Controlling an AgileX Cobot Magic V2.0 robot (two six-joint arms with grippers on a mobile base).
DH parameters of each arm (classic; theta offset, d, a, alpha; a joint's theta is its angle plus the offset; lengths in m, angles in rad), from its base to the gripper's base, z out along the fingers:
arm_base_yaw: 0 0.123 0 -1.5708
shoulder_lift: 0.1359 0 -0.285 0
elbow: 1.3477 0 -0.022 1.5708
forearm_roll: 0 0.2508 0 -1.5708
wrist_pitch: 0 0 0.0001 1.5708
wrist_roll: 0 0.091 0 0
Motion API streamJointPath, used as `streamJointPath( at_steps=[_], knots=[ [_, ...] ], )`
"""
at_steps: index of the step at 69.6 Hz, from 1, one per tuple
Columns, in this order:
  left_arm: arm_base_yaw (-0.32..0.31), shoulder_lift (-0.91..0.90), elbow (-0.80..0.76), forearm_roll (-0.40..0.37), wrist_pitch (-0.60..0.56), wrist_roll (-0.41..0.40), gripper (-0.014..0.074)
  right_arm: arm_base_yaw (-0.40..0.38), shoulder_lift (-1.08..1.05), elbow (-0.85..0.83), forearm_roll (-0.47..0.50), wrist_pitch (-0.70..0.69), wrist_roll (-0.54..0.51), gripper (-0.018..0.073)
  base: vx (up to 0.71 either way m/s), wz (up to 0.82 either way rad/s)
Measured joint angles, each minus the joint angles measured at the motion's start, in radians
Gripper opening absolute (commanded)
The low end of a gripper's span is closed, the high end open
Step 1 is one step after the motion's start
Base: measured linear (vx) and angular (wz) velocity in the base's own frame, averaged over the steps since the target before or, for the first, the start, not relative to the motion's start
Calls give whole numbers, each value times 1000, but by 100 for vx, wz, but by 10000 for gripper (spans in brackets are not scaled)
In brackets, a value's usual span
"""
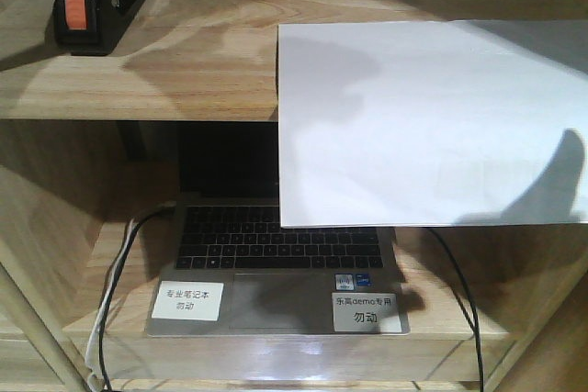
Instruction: Grab stapler and paper to desk for stapling
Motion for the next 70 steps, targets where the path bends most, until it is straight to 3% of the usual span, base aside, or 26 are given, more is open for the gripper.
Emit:
streamJointPath(
  at_steps=[19, 33, 56, 70],
  knots=[
    [2, 197, -199, 49, 155, -39, 659, 0, 0, 0, 0, 0, 0, 363, 0, 0],
    [47, 300, -283, 54, 224, -41, 645, 0, 0, 0, 0, 0, 0, 363, 0, 0],
    [145, 367, -300, 1, 244, -42, 630, 0, 0, 0, 0, 0, 0, 363, 0, 0],
    [168, 400, -300, -14, 242, -42, 619, 0, 0, 0, 0, 0, 0, 363, 0, 0]
  ],
)
